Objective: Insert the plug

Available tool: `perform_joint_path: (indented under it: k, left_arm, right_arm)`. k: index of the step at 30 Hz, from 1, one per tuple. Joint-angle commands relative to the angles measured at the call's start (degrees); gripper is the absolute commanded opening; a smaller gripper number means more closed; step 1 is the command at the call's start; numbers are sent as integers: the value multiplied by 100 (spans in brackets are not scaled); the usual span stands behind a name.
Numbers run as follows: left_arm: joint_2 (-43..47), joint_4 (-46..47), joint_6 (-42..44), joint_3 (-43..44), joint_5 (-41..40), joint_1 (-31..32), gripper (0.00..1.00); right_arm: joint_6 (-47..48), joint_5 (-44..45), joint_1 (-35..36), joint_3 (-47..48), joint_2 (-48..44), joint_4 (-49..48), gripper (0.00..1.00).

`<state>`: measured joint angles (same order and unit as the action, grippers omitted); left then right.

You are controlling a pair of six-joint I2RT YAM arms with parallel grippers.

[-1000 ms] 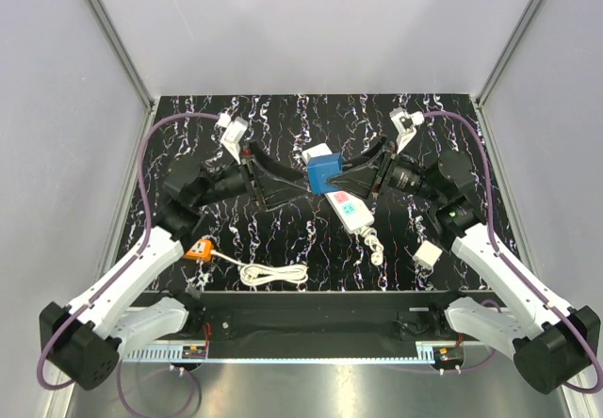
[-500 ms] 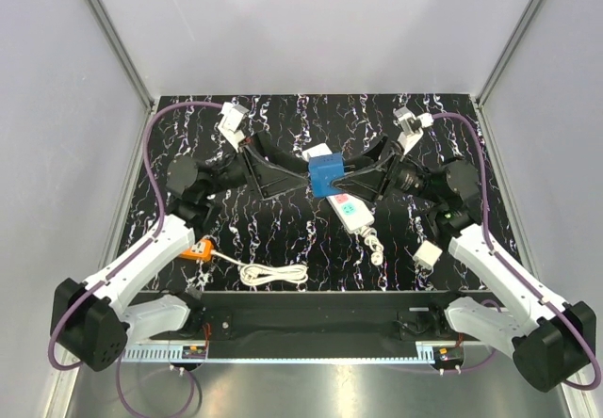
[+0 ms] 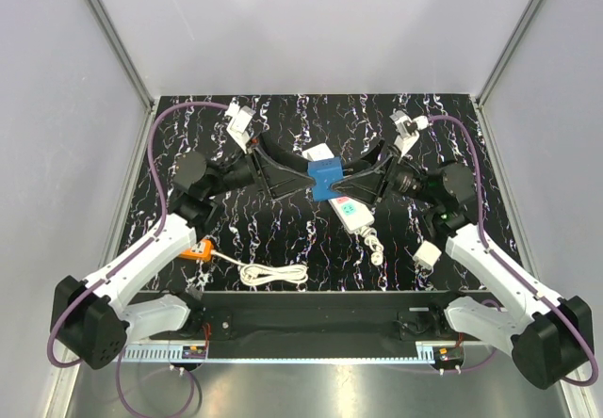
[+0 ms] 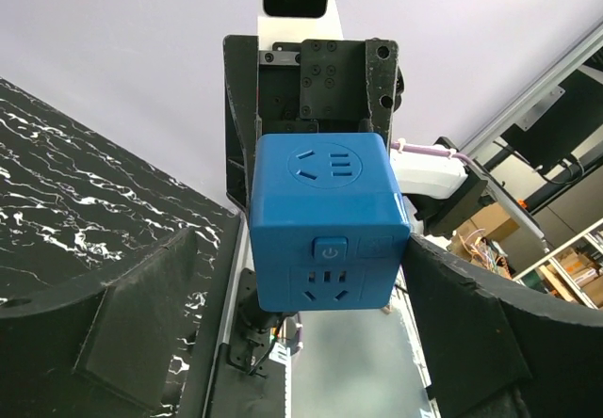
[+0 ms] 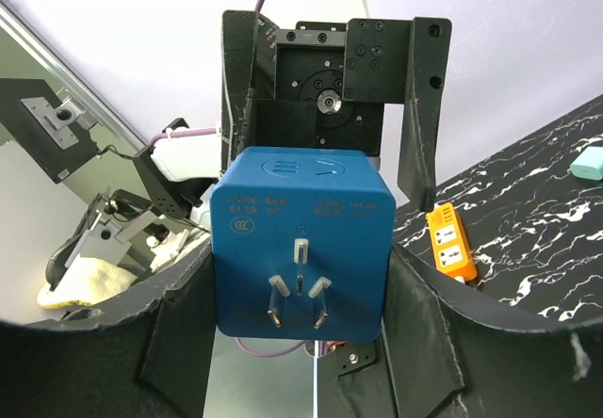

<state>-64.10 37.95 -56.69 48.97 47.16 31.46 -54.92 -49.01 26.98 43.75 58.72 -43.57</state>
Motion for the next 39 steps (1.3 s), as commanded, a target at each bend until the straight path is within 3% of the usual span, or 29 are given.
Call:
perform_joint_path:
  k: [1, 10, 14, 18, 19, 20, 23, 31, 34, 35, 36, 39]
  left_arm:
    - [11, 176, 194, 262, -75, 35, 92]
    - [-165, 854, -150, 192, 127, 220, 78]
    - [-331, 1694, -649, 87, 241, 255, 64]
    - [-542, 2417, -1414, 7, 337, 264, 41]
    - [-638, 2523, -1511, -1, 373, 264, 40]
    - [-674, 2698, -1660, -10, 382, 264, 41]
    - [-736, 2709, -1714, -37, 426, 264, 69]
    - [-639, 2172, -1240, -107, 373, 264, 72]
    - [-709, 2269, -1292, -81, 408, 273, 62]
    - [-736, 2269, -1310, -63, 426, 281, 53]
    - [-771, 2260, -1345, -46, 469, 290, 35]
    - [-903, 2173, -1389, 51, 584, 299, 2]
  right_arm:
    - [-107, 23, 0, 99, 43, -494, 0]
    - [33, 182, 0, -76, 96, -512, 0]
    - [86, 182, 0, -164, 149, -521, 0]
    - [95, 235, 0, -261, 201, -573, 0]
    - [95, 226, 0, -261, 210, -573, 0]
    - [86, 208, 0, -253, 228, -573, 0]
    - [77, 182, 0, -244, 219, -573, 0]
    - [86, 173, 0, -244, 157, -539, 0]
    - [113, 208, 0, -253, 140, -442, 0]
    - [113, 260, 0, -244, 131, -398, 0]
    - [121, 287, 0, -244, 131, -276, 2]
    - [209, 445, 0, -165, 79, 250, 30]
